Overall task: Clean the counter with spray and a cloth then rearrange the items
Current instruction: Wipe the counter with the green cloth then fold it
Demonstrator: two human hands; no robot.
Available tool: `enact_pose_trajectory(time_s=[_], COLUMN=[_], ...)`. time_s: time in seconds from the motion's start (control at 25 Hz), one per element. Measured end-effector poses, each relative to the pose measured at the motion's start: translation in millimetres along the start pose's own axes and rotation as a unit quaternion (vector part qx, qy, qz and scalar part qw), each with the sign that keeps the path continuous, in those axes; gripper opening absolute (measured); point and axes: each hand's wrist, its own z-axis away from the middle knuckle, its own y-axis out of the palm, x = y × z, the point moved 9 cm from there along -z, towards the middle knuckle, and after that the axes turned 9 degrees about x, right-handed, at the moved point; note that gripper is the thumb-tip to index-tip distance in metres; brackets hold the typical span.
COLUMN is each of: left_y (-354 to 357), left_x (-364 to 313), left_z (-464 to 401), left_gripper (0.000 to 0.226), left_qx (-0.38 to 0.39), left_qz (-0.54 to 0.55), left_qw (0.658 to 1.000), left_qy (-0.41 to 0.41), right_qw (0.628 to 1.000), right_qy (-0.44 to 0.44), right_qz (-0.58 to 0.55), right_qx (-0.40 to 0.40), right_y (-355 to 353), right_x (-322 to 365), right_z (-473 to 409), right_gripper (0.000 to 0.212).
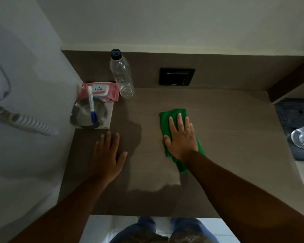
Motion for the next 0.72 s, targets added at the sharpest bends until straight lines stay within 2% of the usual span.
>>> enact_pose_trajectory(time_s=[0.08, 0.16, 0.28, 0.36, 0.44, 0.56, 0.6, 0.72], left_y=[9.3, 9.7, 6.4, 5.1, 6.8, 9.0, 14.9, 14.1], left_x=[1.8, 1.7, 2.7, 2.1, -2.0, -10.7, -1.6, 4.8], left_z=[-2.7, -2.8, -5.2, -5.6, 3.8, 21.5, 17.9, 3.3], left_gripper=[0.072, 0.071, 0.070, 0.070, 0.071, 0.070, 0.070, 0.069], left_qx=[0.004, 0.005, 0.004, 0.006, 0.009, 0.004, 0.003, -0.015], left_qz=[-0.023, -0.026, -0.023, -0.021, -0.023, -0.023, -0.015, 0.004], left_qw=[1.000, 1.000, 1.000, 1.000, 1.000, 1.000, 1.000, 1.000], left_qy=[0.004, 0.001, 0.002, -0.002, -0.001, 0.005, -0.002, 0.004], right_qw=[1.000, 0.997, 0.991, 0.998, 0.996, 0.969, 0.964, 0.967], right_qy=[-0.015, -0.073, -0.132, -0.065, 0.060, 0.224, 0.245, 0.242], right_qz=[0.000, 0.002, -0.005, -0.014, -0.042, -0.079, -0.085, -0.052], right_qx=[-0.008, 0.000, 0.023, -0.008, -0.044, -0.067, -0.063, -0.062], right_y=[9.9, 28.1, 49.2, 43.8, 24.7, -7.6, -12.1, -31.9], right_x=[34.8, 71.8, 50.8, -22.2, -113.7, -209.2, -210.5, -147.6], right_z=[9.1, 45.2, 97.0, 98.7, 86.9, 48.7, 14.4, -68.7], right_gripper=[0.075, 0.073, 0.069, 0.068, 0.070, 0.076, 0.077, 0.081])
